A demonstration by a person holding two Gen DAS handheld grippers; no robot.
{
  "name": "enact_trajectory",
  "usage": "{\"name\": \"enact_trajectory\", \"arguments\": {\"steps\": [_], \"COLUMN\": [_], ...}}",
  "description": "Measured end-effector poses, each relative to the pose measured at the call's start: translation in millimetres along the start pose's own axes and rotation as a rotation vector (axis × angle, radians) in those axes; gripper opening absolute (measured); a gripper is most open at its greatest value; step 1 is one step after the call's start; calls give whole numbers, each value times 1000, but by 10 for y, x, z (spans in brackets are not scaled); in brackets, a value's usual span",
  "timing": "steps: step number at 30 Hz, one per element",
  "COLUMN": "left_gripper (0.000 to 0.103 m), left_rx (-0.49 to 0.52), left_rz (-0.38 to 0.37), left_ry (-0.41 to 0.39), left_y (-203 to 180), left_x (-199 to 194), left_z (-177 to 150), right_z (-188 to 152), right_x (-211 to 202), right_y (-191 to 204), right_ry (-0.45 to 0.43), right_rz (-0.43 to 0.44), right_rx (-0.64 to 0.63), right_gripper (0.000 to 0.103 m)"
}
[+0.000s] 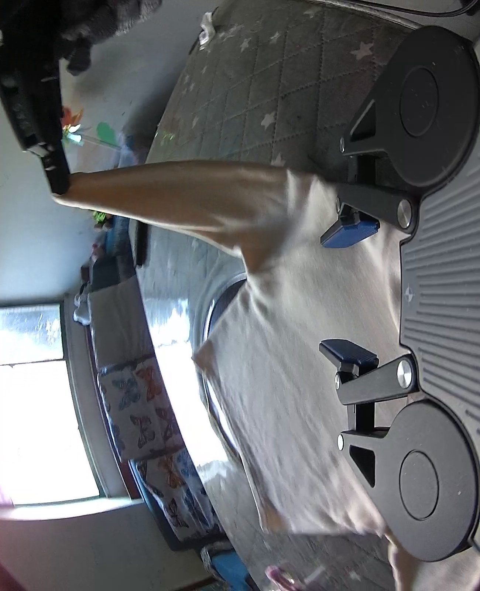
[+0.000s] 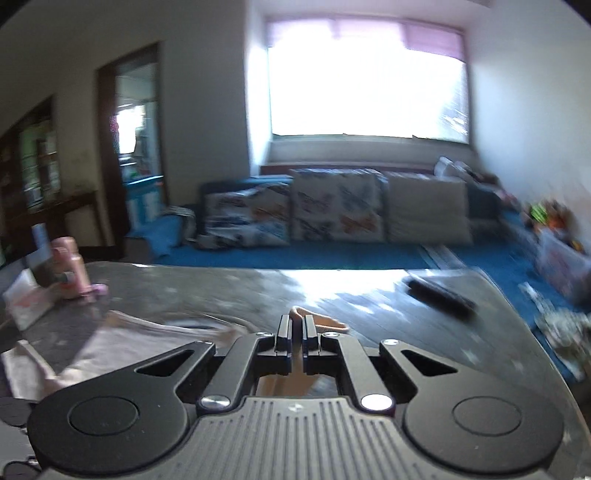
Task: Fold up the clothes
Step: 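Lift the sleeve with the right gripper and fold it across the shirt body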
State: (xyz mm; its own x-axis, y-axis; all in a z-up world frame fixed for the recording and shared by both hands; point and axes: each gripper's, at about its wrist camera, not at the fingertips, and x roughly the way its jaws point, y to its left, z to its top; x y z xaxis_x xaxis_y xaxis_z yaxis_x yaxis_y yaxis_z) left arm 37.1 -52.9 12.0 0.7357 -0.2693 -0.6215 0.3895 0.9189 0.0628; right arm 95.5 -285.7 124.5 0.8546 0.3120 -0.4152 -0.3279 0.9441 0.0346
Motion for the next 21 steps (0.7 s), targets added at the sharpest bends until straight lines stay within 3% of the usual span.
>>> {"name": "enact_trajectory", "arguments": {"steps": [10, 17, 21], "left_gripper": [69, 69, 69], "left_rx": [-127, -193, -209], "left_rz": [114, 150, 155], "left_ry": [-44, -38, -31], "left_y": [517, 696, 724], "left_x": [-492, -604, -610], "left_z": [-281, -442, -480], "right_z": [176, 6, -157], "right_x": [142, 290, 401], "right_y": [1188, 1803, 1986], "right_ry": [25, 98, 149], "right_rz": [244, 371, 428], "right_rx": [-166, -218, -239], "right_gripper": [4, 4, 10]}}
